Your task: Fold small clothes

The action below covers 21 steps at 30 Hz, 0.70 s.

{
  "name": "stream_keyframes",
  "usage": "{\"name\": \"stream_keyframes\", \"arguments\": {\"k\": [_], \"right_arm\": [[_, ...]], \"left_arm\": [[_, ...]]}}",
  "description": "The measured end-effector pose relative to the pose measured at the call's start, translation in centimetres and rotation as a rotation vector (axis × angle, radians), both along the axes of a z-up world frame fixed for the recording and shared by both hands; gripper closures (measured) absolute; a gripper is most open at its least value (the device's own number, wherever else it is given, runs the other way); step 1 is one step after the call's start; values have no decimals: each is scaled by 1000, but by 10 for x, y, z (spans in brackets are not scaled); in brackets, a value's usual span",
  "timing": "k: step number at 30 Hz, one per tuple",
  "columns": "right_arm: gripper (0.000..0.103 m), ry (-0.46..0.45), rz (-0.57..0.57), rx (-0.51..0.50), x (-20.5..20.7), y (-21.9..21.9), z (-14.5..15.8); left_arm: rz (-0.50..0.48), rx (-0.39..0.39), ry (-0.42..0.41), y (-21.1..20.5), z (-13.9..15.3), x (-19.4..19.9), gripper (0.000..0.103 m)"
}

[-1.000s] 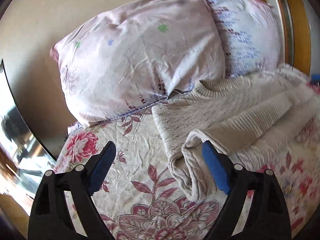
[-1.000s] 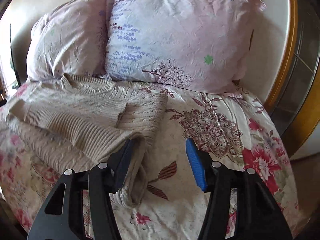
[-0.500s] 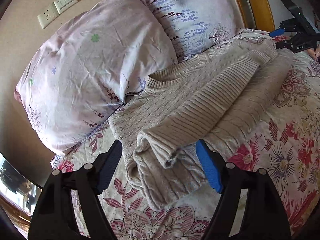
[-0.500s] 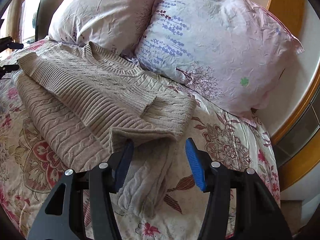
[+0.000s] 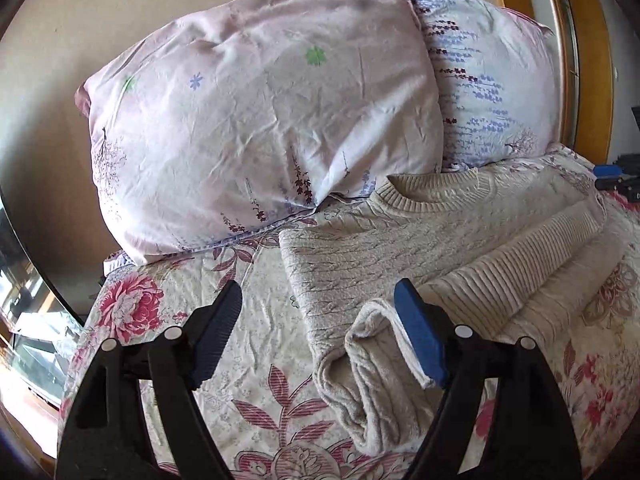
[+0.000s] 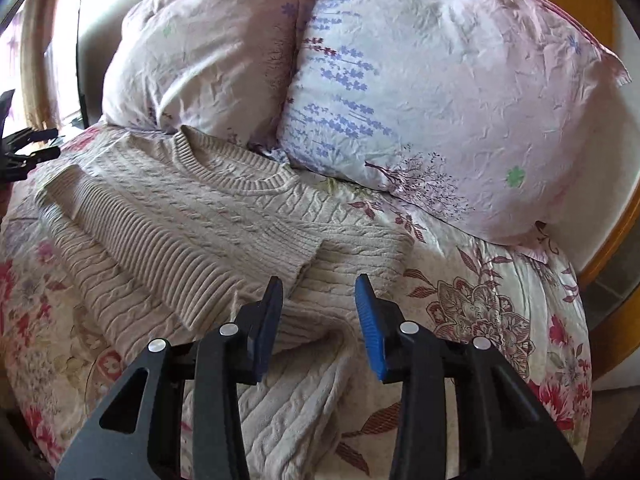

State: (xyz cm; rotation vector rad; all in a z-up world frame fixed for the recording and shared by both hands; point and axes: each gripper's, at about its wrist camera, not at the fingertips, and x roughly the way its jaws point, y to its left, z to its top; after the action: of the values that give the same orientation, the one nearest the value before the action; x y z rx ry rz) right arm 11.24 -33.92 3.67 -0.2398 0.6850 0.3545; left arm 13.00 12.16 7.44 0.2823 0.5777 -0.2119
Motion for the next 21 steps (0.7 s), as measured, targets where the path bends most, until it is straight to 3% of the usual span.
{"name": "stream_keyframes", "arguments": {"k": [3,8,13,19,20,21], "right_arm": [[64,-7,111,-80,-23,4,2],[64,-30,201,-214,-36,20,-2],[63,-77,271,-405,-23,47,-9],[61,99,398,-342,12,49,-7],[68,153,409,-325,17,49,-9],[80,199,415,-313,20,48,-11]], "left_arm": [[-79,68,-20,2,-2,-20,19],[-169,68,2,0,-8,-36,16],[-188,88,19,-9,-14,-39,15],[-189,104,33,-13,-17,-42,11],[-187,105,35,-13,-17,-42,11],[-185,106,36,-12,-17,-42,11]]}}
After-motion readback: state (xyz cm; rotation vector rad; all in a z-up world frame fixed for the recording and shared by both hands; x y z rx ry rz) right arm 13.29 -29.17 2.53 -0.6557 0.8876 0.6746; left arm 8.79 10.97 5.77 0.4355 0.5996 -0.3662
